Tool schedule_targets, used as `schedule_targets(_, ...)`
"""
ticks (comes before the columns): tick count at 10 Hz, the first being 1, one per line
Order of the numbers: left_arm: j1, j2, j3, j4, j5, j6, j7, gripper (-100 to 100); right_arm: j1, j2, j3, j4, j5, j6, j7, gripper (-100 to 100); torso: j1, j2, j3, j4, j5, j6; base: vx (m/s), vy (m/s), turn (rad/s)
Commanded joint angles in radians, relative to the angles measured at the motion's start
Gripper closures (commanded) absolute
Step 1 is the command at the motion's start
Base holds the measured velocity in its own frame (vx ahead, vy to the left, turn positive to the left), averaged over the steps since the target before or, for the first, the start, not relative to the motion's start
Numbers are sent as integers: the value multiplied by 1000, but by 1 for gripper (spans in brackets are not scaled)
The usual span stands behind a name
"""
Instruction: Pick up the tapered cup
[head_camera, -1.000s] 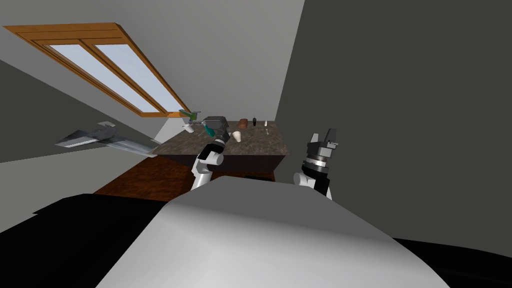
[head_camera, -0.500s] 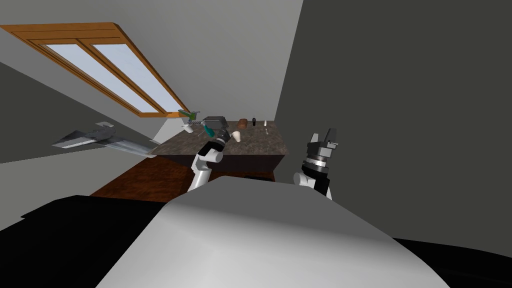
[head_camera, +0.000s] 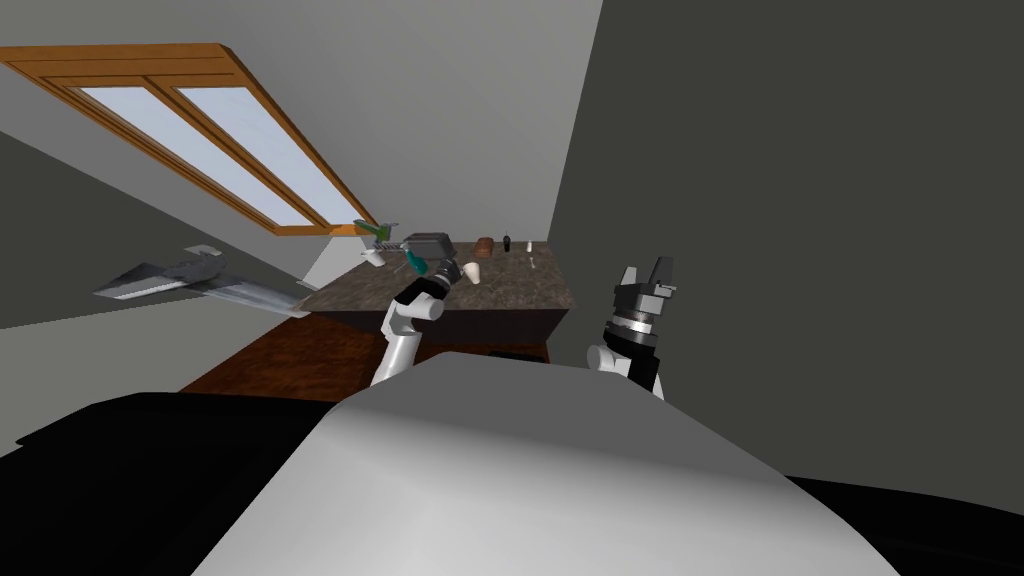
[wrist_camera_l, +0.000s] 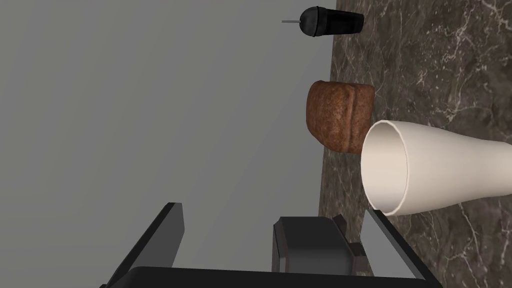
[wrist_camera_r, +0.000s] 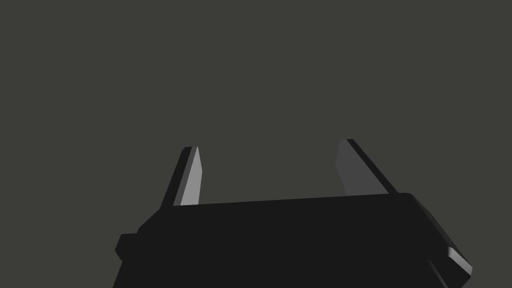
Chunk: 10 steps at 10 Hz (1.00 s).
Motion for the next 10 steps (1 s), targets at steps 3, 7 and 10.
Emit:
schedule_targets(3, -31, 23, 9, 25, 21, 96, 20, -100, 0, 0, 0, 0, 0, 0, 0, 0, 0, 0, 0, 0, 0, 0, -1, -1, -20)
schedule_targets(7, -83, 58, 23, 61, 50, 206, 55, -100, 0, 0, 0, 0, 0, 0, 0, 0, 0, 0, 0, 0, 0, 0, 1, 0, -31)
schedule_targets(10, -109, 75, 30, 80, 63, 277, 71, -100, 0, 0, 0, 0, 0, 0, 0, 0, 0, 0, 0, 0, 0, 0, 3, 1, -27)
